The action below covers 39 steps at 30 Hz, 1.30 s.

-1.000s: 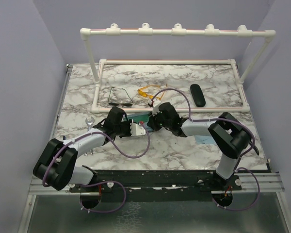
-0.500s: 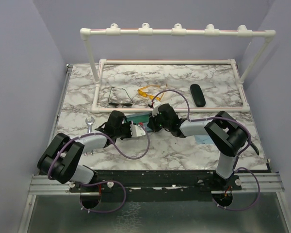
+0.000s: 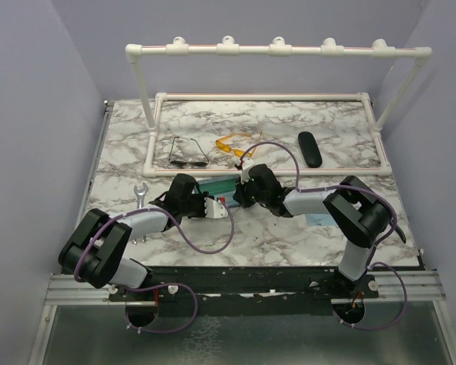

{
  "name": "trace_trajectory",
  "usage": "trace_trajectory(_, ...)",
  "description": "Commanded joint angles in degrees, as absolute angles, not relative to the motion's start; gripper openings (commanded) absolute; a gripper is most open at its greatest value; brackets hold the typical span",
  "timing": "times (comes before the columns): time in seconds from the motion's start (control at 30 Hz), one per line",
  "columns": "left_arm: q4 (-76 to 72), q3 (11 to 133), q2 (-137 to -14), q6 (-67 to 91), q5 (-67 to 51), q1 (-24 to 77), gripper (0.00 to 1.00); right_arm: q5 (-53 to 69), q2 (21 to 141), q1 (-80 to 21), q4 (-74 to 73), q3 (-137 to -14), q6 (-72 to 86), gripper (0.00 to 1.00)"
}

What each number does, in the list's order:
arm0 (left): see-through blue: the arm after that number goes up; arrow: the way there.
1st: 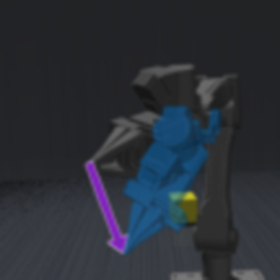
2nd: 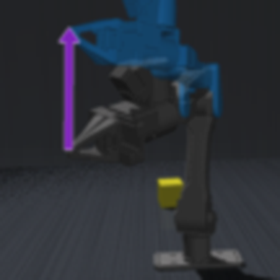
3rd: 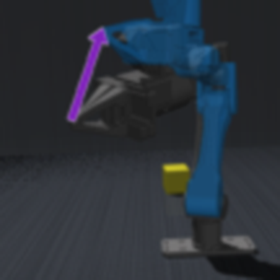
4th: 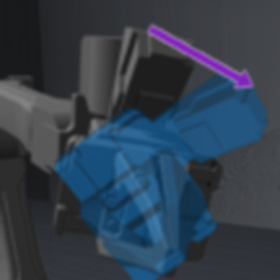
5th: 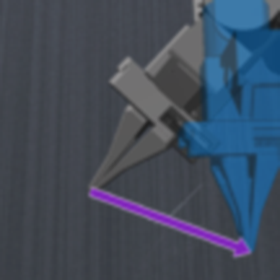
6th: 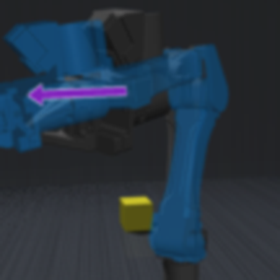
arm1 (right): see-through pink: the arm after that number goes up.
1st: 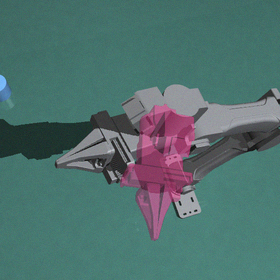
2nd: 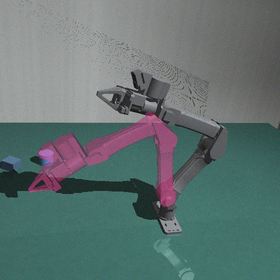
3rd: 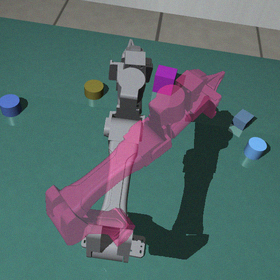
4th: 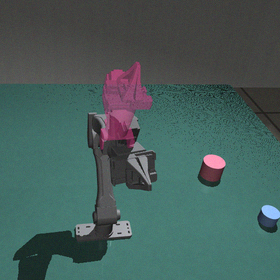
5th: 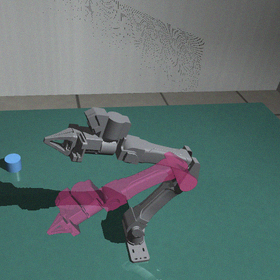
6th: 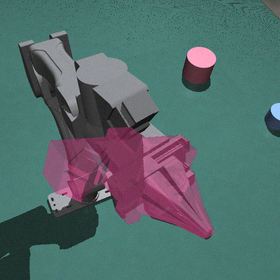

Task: Organize the sunglasses
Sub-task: Place the glasses cleaning cloth in the sunglasses case.

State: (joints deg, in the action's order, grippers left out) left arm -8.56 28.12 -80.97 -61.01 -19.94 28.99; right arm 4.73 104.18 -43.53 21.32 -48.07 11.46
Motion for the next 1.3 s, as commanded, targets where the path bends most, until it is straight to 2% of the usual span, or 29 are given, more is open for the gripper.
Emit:
trace_trajectory(0.0, -0.86, 27.60, -80.68, -63.25, -16.04, 28.30, 0.14, 1.98, 102.68, -43.18, 17.35, -46.14, 11.73, 0.02)
trace_trajectory(0.5, 1.89, 31.17, -77.64, -62.81, -16.22, 28.30, 0.16, 5.30, 99.63, -42.98, 16.60, -47.28, 9.20, 0.02)
trace_trajectory(0.77, 2.96, 32.80, -75.94, -61.85, -18.80, 28.30, 0.22, 8.29, 98.19, -42.98, 17.95, -48.71, 9.00, 0.02)
trace_trajectory(1.13, 5.46, 33.41, -72.43, -60.56, -20.48, 28.30, 0.25, 5.69, 92.84, -41.72, 16.62, -47.51, 10.46, 0.02)
trace_trajectory(1.2, 5.48, 34.20, -71.21, -57.13, -20.88, 28.30, 0.28, 5.06, 90.56, -40.85, 15.97, -47.01, 10.71, 0.04)
trace_trajectory(1.27, 5.46, 35.46, -69.70, -51.84, -21.36, 28.23, 0.38, 4.09, 88.06, -40.03, 14.71, -46.41, 10.66, 0.10)
